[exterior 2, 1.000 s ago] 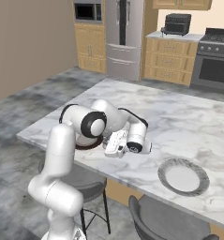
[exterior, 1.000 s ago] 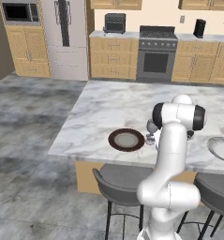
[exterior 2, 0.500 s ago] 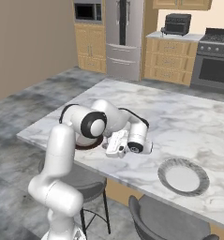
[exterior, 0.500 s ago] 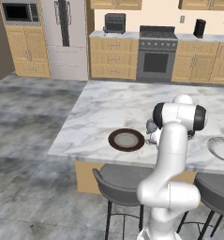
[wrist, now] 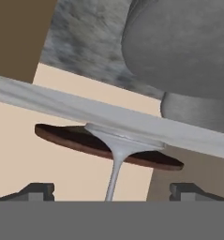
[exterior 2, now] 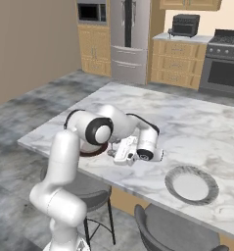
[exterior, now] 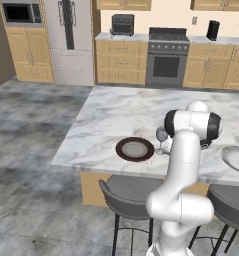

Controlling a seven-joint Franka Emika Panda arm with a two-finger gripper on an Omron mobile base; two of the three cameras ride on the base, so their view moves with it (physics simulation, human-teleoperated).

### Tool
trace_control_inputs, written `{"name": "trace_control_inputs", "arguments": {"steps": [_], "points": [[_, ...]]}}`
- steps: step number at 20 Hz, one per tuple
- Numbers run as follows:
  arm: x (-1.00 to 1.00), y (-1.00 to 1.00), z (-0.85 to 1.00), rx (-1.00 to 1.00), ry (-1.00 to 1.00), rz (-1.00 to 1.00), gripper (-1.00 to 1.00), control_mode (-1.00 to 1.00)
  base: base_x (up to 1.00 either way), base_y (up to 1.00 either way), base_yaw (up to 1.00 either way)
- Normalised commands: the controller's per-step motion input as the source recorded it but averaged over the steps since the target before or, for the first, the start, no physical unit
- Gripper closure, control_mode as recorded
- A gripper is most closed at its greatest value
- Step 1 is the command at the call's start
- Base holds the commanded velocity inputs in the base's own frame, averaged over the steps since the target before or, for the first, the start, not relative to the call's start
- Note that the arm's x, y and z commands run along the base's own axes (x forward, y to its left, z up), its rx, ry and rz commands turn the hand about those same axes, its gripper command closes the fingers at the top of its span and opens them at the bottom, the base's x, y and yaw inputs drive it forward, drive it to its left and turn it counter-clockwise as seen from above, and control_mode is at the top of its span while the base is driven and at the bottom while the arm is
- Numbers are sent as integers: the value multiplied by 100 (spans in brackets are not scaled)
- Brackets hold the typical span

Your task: Retrieve the wine glasses from the counter and place one next to each plate.

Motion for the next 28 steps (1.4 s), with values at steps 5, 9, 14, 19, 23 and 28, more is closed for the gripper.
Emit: {"name": "trace_control_inputs", "arguments": {"steps": [5, 9, 14, 19, 23, 28], "points": [[-14, -33, 2, 0, 0, -6, -100, -100, 0, 0, 0], [-48, -16, 14, 0, -3, -6, -100, -100, 0, 0, 0], [-77, 0, 49, -1, -22, -5, -100, -100, 0, 0, 0], [-64, 0, 76, 0, -16, -1, -100, -100, 0, 0, 0], [-56, 0, 83, 0, -1, -1, -100, -100, 0, 0, 0], [-38, 5, 86, 0, 4, 0, -100, -100, 0, 0, 0]]}}
